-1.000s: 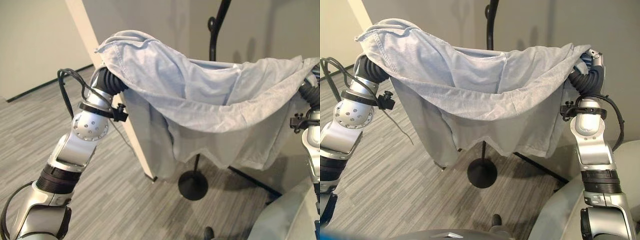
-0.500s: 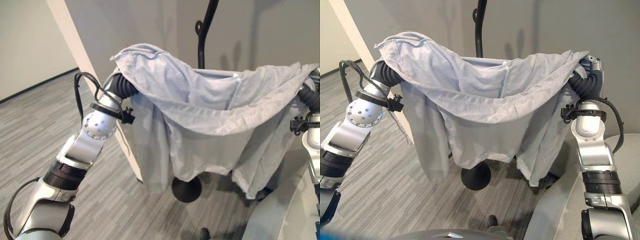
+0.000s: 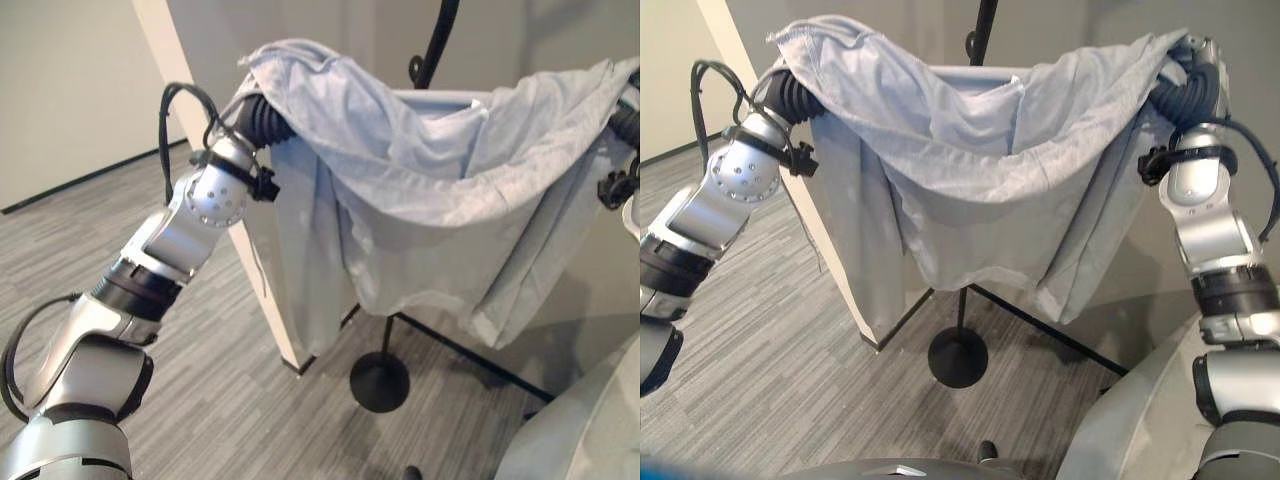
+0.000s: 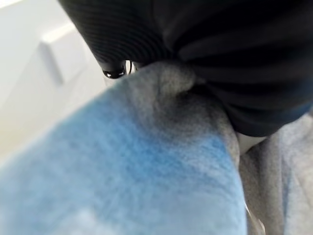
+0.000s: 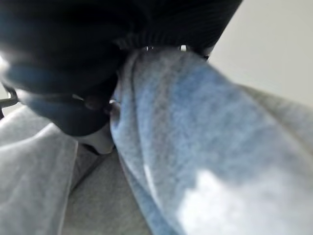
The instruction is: Hang the clothes on the sofa on the clothes rack.
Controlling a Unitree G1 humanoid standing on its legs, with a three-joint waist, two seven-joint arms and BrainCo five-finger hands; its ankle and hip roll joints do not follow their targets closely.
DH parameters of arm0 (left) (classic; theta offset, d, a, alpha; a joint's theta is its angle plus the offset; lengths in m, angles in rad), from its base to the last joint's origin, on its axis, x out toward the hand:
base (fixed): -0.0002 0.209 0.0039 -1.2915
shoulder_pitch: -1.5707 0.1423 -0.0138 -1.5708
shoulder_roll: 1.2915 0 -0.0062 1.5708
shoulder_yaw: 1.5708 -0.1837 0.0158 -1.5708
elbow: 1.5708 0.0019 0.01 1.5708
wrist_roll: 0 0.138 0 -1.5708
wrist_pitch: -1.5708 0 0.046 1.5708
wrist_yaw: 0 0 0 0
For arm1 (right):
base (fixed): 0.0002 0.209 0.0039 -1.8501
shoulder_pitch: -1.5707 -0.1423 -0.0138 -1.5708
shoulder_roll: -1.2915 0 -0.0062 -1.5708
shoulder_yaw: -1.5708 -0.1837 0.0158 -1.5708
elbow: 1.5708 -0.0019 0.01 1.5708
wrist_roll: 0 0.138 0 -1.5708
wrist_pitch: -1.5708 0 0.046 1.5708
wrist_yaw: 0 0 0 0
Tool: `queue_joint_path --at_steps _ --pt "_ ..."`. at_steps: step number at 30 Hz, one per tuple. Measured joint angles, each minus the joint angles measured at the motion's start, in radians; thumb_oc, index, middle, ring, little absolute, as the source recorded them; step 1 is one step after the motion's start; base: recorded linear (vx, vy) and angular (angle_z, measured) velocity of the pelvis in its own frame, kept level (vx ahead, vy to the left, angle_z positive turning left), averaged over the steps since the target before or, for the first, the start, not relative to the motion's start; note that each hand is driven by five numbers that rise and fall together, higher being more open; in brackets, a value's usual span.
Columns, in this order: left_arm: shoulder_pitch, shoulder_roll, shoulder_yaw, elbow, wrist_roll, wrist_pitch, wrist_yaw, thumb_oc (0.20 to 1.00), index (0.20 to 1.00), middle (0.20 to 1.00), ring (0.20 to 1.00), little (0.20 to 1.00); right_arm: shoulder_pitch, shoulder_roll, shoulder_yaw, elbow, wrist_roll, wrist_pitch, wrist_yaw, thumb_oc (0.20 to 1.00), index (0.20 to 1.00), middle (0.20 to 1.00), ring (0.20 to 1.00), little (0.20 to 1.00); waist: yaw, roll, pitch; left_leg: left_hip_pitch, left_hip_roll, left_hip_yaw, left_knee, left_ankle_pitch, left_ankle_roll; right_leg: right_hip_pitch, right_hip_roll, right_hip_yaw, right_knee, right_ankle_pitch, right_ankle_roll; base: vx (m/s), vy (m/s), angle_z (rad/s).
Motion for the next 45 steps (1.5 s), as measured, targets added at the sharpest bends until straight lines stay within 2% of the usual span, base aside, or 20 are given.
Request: queue_joint_path --at_steps 2,3,5,7,11,20,23,30,45 --pt "-0.094 0.008 -0.095 0.094 0.002 -0.003 0.034 0.200 0.200 0.200 0.200 0.200 -0.096 -0.007 0.101 0.075 0.031 0.006 -0.003 0.200 0.200 0.200 0.200 0.200 0.001 -0.001 -0.002 0.000 0.000 -0.003 0.000 0.000 0.000 0.002 -0.001 -0.005 0.000 -0.001 0.001 -0.04 -0.023 0.03" --pt "-0.149 0.005 -0.161 0.157 0.010 0.002 0.041 0.200 0.200 0.200 0.200 0.200 -0.167 -0.012 0.195 0.143 0.039 0.016 0.003 0.200 0.200 0.200 0.200 0.200 -0.003 0.000 -0.004 0.000 -0.001 -0.003 0.000 0.001 0.001 0.002 -0.002 -0.006 0.000 -0.001 0.001 -0.03 -0.014 0.04" --pt "-0.214 -0.003 -0.220 0.232 0.032 0.011 0.050 0.200 0.200 0.200 0.200 0.200 -0.240 -0.009 0.273 0.177 0.042 0.017 0.008 0.200 0.200 0.200 0.200 0.200 -0.004 0.000 -0.004 -0.004 -0.001 -0.007 0.000 0.002 0.002 0.000 -0.003 -0.009 0.000 0.000 0.000 -0.05 -0.023 0.05" --pt "-0.291 -0.027 -0.314 0.346 0.034 0.015 0.061 0.200 0.200 0.200 0.200 0.200 -0.365 0.007 0.417 0.287 0.047 0.022 0.017 0.200 0.200 0.200 0.200 0.200 -0.005 0.002 -0.005 -0.008 -0.002 -0.009 0.000 0.003 0.004 -0.002 -0.004 -0.013 0.000 -0.001 0.001 -0.05 -0.025 0.04" --pt "-0.375 -0.088 -0.417 0.514 0.041 0.015 0.071 0.200 0.200 0.200 0.200 0.200 -0.512 0.083 0.535 0.411 0.075 0.020 0.028 0.200 0.200 0.200 0.200 0.200 -0.009 0.006 -0.019 -0.047 -0.003 -0.020 0.006 0.013 0.006 -0.036 -0.005 -0.023 0.005 0.010 -0.013 -0.08 -0.018 0.08" --pt "-0.370 -0.143 -0.469 0.610 0.078 0.021 0.090 0.200 0.200 0.200 0.200 0.200 -0.529 0.175 0.623 0.481 0.067 0.020 0.068 0.200 0.200 0.200 0.200 0.200 -0.008 0.007 -0.022 -0.103 -0.004 -0.023 0.006 0.021 0.007 -0.090 -0.005 -0.028 0.006 0.021 -0.022 -0.05 -0.018 0.01" --pt "-0.371 -0.201 -0.488 0.689 0.078 0.021 0.092 0.200 0.200 0.200 0.200 0.200 -0.532 0.226 0.663 0.563 0.059 0.028 0.089 0.200 0.200 0.200 0.200 0.200 -0.005 0.008 -0.022 -0.125 -0.005 -0.025 0.006 0.025 0.008 -0.111 -0.006 -0.031 0.006 0.023 -0.024 -0.04 -0.011 0.02" --pt "-0.370 -0.263 -0.518 0.756 0.078 0.022 0.088 0.200 0.200 0.200 0.200 0.200 -0.528 0.303 0.711 0.690 -0.017 0.049 0.116 0.200 0.200 0.200 0.200 0.200 -0.003 0.012 -0.020 -0.183 -0.005 -0.029 0.006 0.033 0.009 -0.167 -0.005 -0.036 0.006 0.031 -0.028 -0.02 -0.008 0.01" --pt "-0.374 -0.264 -0.521 0.754 0.079 0.022 0.086 0.200 0.200 0.200 0.200 0.200 -0.528 0.293 0.725 0.748 -0.053 0.060 0.129 0.200 0.200 0.200 0.200 0.200 -0.005 0.019 -0.015 -0.187 -0.006 -0.039 0.006 0.034 0.009 -0.166 -0.003 -0.045 0.006 0.030 -0.027 0.00 0.000 0.00"
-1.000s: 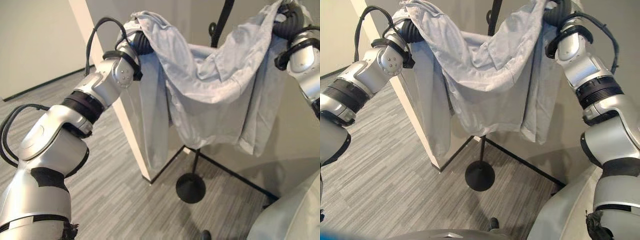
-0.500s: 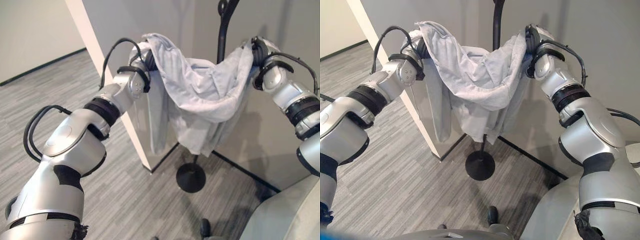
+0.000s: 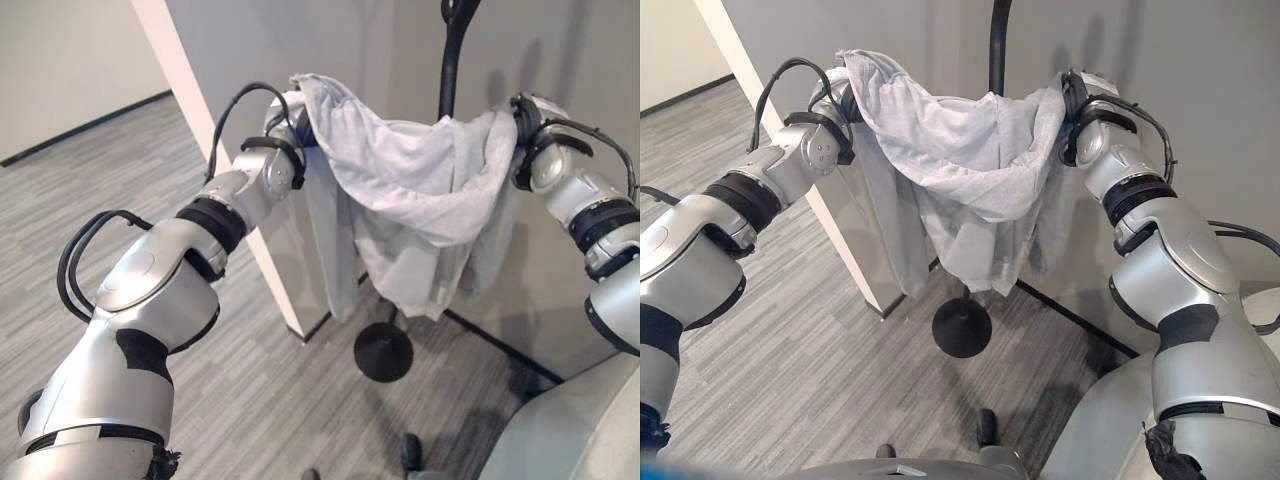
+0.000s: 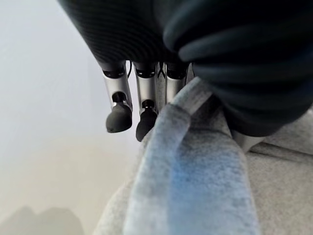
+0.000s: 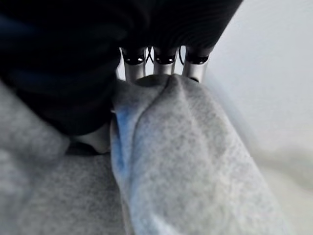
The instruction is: Hang the clothes on the sofa on the clothes rack.
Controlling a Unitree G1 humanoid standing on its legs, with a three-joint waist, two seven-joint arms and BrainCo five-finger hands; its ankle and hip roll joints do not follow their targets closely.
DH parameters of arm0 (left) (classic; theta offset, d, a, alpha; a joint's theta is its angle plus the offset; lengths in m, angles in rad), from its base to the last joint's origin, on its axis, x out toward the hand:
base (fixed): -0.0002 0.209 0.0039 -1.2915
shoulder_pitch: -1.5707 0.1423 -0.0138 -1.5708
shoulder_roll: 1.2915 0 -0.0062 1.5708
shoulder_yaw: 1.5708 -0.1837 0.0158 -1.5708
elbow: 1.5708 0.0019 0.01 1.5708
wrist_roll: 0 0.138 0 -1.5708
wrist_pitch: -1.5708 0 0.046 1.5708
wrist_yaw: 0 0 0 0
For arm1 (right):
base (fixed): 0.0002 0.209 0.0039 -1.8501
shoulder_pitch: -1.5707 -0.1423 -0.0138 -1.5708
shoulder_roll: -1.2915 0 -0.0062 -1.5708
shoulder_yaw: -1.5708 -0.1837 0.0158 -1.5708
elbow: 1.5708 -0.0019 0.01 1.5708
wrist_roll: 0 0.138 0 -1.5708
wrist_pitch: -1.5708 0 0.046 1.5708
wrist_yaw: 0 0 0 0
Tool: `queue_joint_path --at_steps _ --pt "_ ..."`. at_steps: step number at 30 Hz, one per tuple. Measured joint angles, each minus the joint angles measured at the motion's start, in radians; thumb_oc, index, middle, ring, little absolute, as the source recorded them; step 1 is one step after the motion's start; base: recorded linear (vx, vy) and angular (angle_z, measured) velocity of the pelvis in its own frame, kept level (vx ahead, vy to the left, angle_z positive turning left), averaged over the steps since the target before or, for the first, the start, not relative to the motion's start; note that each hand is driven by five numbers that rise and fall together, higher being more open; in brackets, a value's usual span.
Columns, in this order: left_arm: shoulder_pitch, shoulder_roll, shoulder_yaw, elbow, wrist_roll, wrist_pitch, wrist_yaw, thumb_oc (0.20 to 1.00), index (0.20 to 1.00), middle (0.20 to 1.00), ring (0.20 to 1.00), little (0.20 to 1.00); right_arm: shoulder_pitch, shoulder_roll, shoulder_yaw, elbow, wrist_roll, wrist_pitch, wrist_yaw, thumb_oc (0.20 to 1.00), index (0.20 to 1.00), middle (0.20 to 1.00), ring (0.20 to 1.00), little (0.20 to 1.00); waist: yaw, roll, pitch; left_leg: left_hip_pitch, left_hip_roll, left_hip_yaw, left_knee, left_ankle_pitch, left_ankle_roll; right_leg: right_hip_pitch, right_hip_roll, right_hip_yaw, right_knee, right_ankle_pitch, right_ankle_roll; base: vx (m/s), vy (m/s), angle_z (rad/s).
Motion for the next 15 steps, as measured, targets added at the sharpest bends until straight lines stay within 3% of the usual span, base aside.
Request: queue_joint_path --at_steps 15 --pt "-0.002 -0.003 0.000 -0.002 0.001 -0.002 -0.010 0.200 0.200 0.200 0.200 0.200 0.043 0.016 -0.008 0.001 -0.079 0.001 0.027 0.200 0.200 0.200 0.200 0.200 -0.004 0.017 0.072 0.016 -0.001 0.002 0.000 0.000 0.000 0.014 0.001 0.002 0.000 0.000 0.001 0.00 0.000 0.00"
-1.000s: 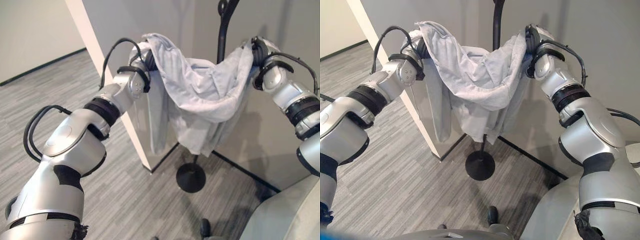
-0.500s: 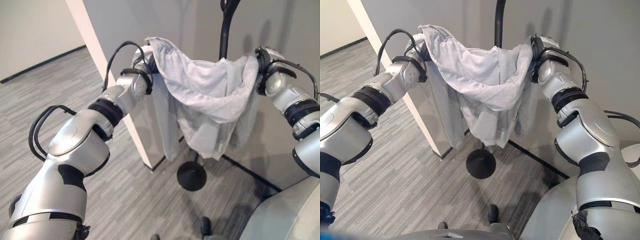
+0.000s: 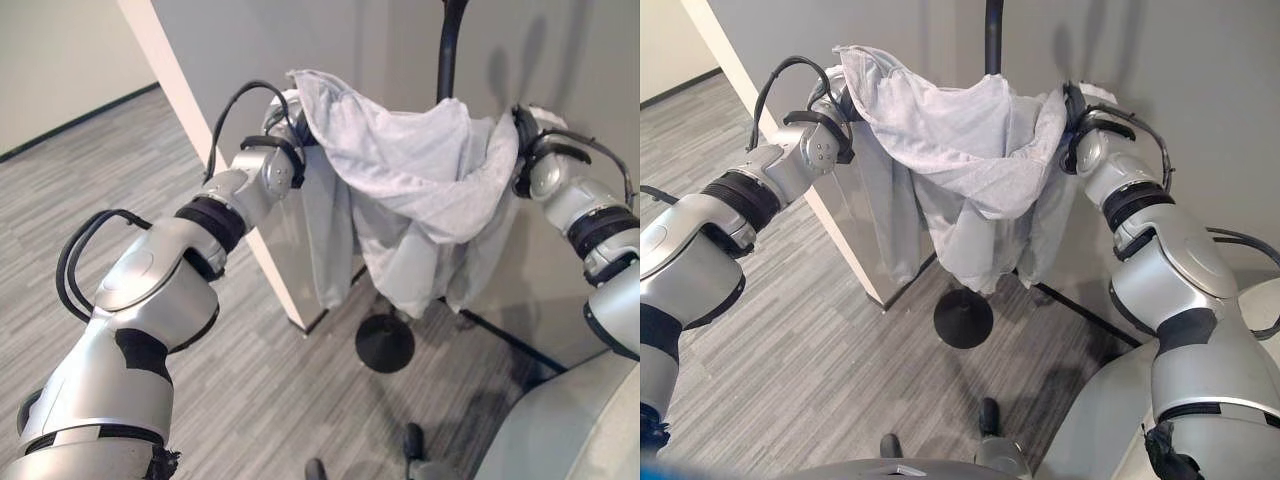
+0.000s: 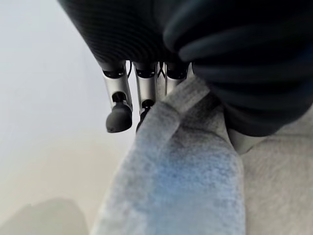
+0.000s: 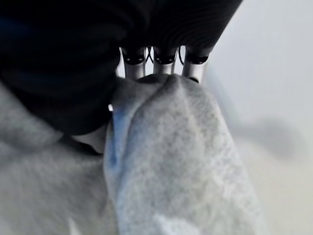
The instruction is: Hang the clothes on the sofa on the clothes rack.
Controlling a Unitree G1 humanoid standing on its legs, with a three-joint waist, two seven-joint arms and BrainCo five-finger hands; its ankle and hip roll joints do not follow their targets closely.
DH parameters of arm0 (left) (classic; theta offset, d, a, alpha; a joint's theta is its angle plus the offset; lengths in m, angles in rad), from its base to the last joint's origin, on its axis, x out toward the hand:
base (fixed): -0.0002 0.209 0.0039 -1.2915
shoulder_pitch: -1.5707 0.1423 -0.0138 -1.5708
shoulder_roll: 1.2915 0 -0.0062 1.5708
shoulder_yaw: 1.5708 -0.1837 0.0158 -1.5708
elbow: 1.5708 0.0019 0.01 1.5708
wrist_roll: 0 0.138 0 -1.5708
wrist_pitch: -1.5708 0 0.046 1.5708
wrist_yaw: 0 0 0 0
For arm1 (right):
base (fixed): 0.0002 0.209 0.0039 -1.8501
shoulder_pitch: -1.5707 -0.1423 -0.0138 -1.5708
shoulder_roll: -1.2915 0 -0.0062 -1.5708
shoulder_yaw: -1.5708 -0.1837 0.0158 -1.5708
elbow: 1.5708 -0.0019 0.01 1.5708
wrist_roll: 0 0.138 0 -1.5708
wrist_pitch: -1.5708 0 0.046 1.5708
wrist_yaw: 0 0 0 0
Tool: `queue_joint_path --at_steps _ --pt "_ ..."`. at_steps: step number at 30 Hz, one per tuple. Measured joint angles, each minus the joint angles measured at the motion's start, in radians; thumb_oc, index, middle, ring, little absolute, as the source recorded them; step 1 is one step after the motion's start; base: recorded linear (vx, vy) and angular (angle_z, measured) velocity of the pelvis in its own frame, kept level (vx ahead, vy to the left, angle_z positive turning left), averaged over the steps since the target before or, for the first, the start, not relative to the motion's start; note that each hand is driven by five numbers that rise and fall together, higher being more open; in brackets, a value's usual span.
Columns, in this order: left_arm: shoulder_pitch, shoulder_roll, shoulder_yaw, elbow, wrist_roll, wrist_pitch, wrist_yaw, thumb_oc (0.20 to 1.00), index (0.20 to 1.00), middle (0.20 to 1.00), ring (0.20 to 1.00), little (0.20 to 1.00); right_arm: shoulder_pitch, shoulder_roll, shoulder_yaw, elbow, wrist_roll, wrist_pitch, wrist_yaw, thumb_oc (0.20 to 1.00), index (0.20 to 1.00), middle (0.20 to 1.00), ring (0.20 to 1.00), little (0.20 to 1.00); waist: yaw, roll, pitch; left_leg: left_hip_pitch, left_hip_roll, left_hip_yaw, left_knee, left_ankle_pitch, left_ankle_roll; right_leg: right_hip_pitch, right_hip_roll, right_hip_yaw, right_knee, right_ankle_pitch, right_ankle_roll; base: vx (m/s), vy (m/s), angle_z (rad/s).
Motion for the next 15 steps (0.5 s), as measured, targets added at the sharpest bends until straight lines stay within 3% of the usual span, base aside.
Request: queue_joint_path --at_steps 15 --pt "-0.019 -0.011 -0.002 0.028 -0.001 -0.016 -0.046 0.200 0.200 0.200 0.200 0.200 -0.001 0.017 0.013 -0.001 -0.004 -0.012 0.038 0.200 0.200 0.200 0.200 0.200 0.004 0.006 0.005 -0.040 0.001 0.004 0.000 0.000 0.000 -0.042 0.001 0.002 0.000 0.001 -0.001 0.00 0.000 0.00"
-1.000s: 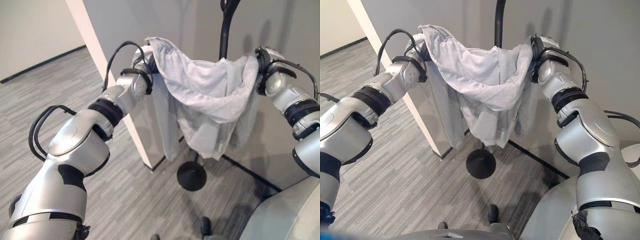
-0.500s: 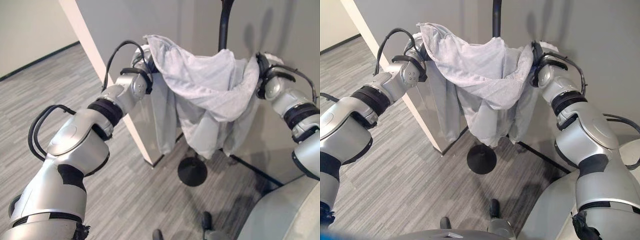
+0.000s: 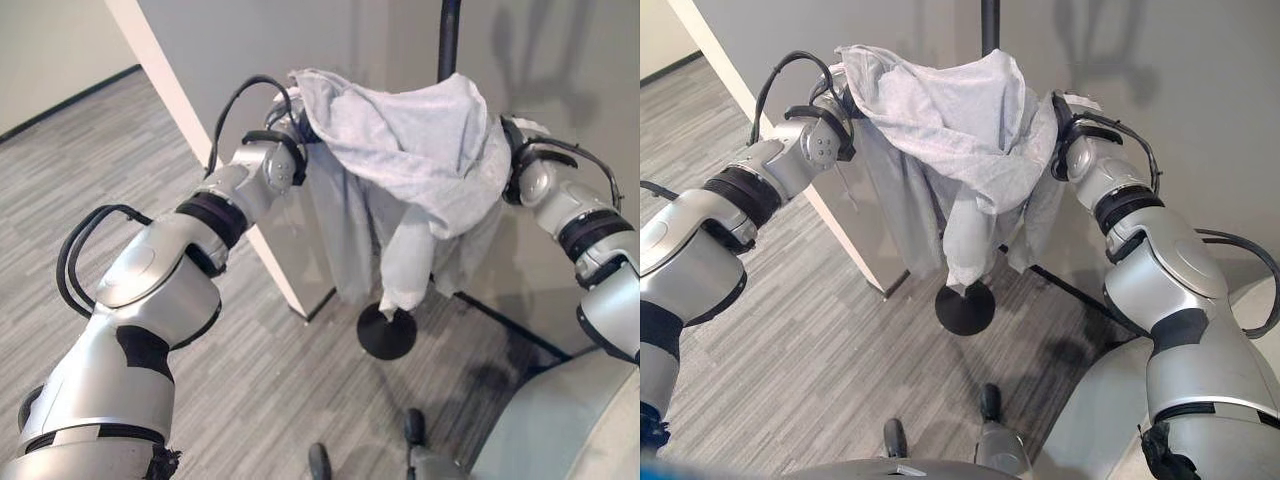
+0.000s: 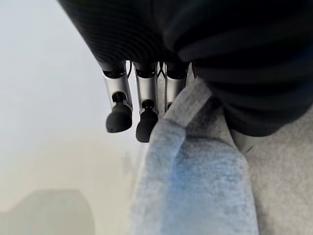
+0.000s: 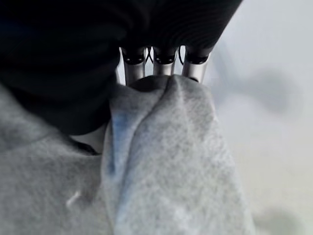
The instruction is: Hang the clothes on the sofa on the clothes rack.
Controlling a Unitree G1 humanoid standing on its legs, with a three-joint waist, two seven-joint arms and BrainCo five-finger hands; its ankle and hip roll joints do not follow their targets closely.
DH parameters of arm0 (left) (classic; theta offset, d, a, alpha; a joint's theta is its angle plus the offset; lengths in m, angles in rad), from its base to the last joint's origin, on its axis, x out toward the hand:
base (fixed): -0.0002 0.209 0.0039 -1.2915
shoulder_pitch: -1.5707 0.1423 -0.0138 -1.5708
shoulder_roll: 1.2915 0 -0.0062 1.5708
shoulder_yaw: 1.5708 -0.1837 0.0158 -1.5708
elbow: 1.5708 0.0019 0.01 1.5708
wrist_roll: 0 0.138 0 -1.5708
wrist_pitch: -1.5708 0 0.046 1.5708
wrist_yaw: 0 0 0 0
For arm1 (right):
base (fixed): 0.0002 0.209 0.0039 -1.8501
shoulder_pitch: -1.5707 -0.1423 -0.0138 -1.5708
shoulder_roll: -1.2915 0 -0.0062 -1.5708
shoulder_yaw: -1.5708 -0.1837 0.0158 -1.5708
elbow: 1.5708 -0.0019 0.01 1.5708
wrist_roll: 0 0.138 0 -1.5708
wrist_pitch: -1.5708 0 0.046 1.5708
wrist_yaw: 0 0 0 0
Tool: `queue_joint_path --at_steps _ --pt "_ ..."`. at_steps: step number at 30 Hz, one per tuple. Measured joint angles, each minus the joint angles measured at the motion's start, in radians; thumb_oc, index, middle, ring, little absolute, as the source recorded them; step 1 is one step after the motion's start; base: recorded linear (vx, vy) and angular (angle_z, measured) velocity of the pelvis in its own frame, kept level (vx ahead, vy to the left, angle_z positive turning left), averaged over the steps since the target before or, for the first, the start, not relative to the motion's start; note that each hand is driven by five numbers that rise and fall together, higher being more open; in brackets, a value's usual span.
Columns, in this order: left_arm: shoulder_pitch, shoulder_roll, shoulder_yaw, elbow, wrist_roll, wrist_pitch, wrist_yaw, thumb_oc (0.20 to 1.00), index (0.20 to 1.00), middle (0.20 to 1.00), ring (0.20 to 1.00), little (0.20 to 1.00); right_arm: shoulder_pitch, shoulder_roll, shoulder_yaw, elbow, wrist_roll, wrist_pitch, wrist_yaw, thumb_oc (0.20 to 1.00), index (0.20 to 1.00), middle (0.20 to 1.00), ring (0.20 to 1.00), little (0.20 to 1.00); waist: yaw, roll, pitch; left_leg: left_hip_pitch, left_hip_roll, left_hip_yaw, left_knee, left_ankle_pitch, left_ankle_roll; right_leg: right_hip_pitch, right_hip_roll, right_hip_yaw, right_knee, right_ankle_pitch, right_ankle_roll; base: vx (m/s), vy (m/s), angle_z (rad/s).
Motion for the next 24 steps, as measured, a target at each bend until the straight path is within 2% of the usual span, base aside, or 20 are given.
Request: queue_joint_path --at_steps 15,23,24 --pt "0.047 -0.023 0.012 0.029 0.000 -0.006 -0.016 0.200 0.200 0.200 0.200 0.200 0.020 0.011 -0.003 -0.003 -0.003 -0.006 0.004 0.200 0.200 0.200 0.200 0.200 -0.001 0.000 0.000 0.001 0.000 -0.002 0.000 0.000 0.000 0.002 0.001 0.000 0.000 0.001 -0.001 0.00 0.000 0.00" --pt "0.113 -0.047 0.043 0.027 0.001 -0.011 -0.040 0.200 0.200 0.200 0.200 0.200 0.050 0.012 -0.006 -0.008 0.003 -0.034 0.005 0.200 0.200 0.200 0.200 0.200 -0.002 -0.002 -0.001 0.002 0.000 -0.002 0.000 0.000 0.000 0.002 0.002 0.000 0.000 0.002 -0.001 0.00 0.000 0.00" --pt "0.119 -0.049 0.043 0.027 0.001 -0.011 -0.042 0.696 0.696 0.696 0.696 0.696 0.055 0.013 -0.013 -0.009 0.003 -0.036 0.005 0.256 0.256 0.256 0.256 0.256 -0.002 -0.002 -0.001 0.002 0.000 -0.002 0.000 0.000 0.000 0.002 0.002 0.000 0.000 0.002 -0.001 0.00 0.000 0.00"
